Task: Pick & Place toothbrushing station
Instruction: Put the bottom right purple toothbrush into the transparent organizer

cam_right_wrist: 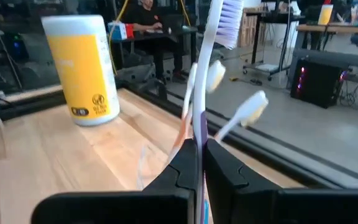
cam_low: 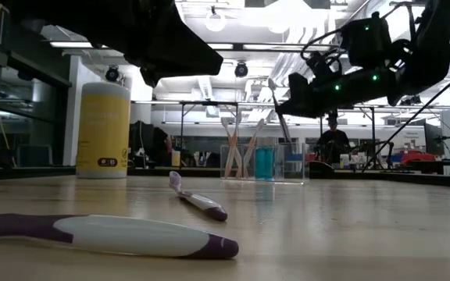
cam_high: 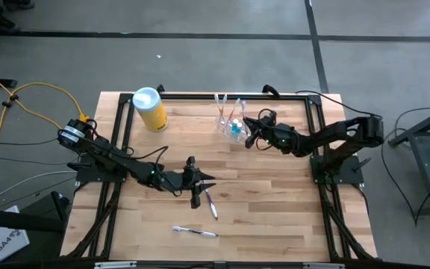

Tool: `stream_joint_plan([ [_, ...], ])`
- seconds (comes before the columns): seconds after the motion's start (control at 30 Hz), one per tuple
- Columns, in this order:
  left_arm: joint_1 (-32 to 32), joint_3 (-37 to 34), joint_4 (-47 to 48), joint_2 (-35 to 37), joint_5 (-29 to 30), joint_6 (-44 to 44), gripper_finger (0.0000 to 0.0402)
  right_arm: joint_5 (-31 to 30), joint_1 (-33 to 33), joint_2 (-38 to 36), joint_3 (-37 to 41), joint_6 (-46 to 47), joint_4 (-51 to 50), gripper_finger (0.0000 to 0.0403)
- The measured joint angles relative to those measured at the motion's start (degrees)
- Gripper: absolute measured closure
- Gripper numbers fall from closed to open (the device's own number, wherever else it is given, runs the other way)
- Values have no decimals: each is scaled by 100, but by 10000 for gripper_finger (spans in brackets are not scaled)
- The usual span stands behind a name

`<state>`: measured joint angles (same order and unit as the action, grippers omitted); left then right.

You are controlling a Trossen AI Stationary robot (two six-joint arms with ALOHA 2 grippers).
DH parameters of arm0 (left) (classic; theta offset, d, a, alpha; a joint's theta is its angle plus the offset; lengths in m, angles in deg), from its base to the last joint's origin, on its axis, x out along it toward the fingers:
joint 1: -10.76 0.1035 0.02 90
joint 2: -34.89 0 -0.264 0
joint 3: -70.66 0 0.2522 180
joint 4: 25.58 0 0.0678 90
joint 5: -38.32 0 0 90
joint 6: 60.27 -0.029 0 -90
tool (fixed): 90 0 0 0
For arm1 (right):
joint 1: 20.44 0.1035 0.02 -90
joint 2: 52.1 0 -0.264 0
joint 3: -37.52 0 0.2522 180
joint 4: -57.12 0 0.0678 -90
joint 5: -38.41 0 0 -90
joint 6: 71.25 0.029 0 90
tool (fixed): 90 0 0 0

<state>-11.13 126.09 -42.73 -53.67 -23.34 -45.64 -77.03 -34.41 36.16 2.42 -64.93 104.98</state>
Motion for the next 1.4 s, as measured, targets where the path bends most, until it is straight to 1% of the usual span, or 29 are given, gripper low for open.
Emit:
stream_joint_plan([
  [0.1,-3,0,0,-2,-2,0,307,-190,32,145,0,129,129,399],
  [0.27,-5,0,2,0,-7,-2,307,-892,234,240,0,370,159,399],
  [0.37,-5,0,2,-2,-8,-2,307,-1210,411,237,0,432,163,399],
  [0.47,-5,0,2,-2,-8,-2,307,-1347,535,237,0,532,78,399],
  [0.53,-14,0,4,-1,-7,7,307,-1444,571,247,-2,635,-147,399],
  [0.6,-34,0,4,-1,-7,20,307,-1646,620,392,-2,638,-123,399],
  [0.67,-55,0,4,-1,-7,20,307,-1682,648,530,0,606,19,399],
  [0.93,-79,0,2,-2,-7,24,307,-1707,649,1375,-4,394,1407,399],
  [1.07,-79,0,2,-2,-7,26,307,-1953,680,1603,0,396,1496,399],
  [1.3,-79,0,0,-2,-4,42,307,-1964,686,1617,-2,417,1502,398],
  [1.4,-79,0,0,-2,-4,42,307,-2019,686,1617,-2,530,1500,390],
])
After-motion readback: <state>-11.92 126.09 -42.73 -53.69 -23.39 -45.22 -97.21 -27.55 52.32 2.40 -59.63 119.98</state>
